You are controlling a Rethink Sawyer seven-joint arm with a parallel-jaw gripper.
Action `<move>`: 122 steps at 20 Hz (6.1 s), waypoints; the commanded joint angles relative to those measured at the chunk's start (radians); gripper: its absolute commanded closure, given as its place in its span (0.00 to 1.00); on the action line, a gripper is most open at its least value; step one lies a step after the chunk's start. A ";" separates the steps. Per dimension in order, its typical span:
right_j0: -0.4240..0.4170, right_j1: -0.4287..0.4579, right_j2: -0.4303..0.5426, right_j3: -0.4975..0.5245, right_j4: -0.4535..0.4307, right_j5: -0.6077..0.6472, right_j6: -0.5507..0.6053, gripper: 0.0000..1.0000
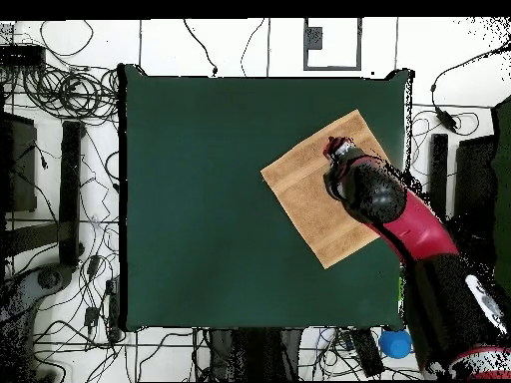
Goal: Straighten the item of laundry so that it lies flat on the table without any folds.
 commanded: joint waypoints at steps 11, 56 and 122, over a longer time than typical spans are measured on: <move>0.167 0.017 -0.063 0.120 0.155 0.305 0.261 0.00; 0.187 0.230 -0.082 -0.084 0.203 0.180 0.198 1.00; 0.109 0.352 0.213 -0.045 0.502 0.209 0.313 1.00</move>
